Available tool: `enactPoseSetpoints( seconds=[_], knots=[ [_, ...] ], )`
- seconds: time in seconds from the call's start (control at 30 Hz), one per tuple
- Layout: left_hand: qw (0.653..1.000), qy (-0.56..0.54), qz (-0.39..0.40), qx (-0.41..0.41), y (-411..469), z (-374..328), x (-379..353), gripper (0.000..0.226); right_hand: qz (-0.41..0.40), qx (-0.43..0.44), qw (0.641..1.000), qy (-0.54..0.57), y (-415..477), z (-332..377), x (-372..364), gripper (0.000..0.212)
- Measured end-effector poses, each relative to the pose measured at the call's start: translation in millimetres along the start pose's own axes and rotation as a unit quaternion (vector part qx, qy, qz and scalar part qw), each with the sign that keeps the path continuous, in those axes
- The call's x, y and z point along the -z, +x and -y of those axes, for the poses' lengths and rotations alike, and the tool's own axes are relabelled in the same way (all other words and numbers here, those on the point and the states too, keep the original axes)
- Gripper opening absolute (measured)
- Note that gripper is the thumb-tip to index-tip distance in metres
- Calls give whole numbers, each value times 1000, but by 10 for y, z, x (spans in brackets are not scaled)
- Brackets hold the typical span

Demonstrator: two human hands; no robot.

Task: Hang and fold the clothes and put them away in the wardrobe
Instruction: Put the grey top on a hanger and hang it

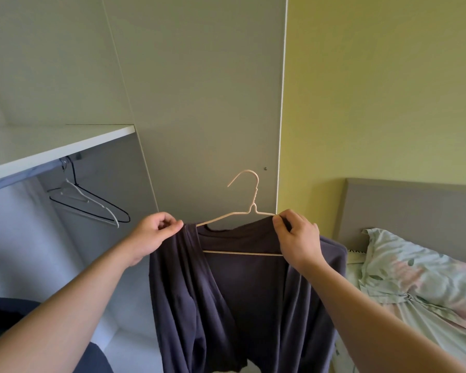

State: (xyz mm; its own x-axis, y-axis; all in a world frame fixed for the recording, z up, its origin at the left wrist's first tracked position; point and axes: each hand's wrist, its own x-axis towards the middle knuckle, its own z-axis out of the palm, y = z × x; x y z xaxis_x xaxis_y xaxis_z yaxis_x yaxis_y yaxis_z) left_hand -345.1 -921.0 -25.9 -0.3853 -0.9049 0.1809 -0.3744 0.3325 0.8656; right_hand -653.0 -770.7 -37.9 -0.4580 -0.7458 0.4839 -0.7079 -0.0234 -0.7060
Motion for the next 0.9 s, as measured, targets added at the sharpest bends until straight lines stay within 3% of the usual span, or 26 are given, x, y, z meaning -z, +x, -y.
enactPoseSetpoints(
  seconds=[0.17,0.3,0.47,0.67,0.9],
  knots=[
    [996,-35,-73,-24,-93,118,-66,27,0,-29,1000,-10,22,73,-3,22],
    [984,86,-139,-76,-109,106,-48,28,1,-45,999,4,47,167,12,23],
    [950,249,-122,-145,-112,170,2,60,5,-53,999,10,94,219,70,25],
    [966,164,-168,-110,-8,293,146,67,3,-52,999,12,122,232,131,24],
    [967,163,-187,-60,4,370,310,42,3,-58,998,24,125,194,120,25]
  ],
)
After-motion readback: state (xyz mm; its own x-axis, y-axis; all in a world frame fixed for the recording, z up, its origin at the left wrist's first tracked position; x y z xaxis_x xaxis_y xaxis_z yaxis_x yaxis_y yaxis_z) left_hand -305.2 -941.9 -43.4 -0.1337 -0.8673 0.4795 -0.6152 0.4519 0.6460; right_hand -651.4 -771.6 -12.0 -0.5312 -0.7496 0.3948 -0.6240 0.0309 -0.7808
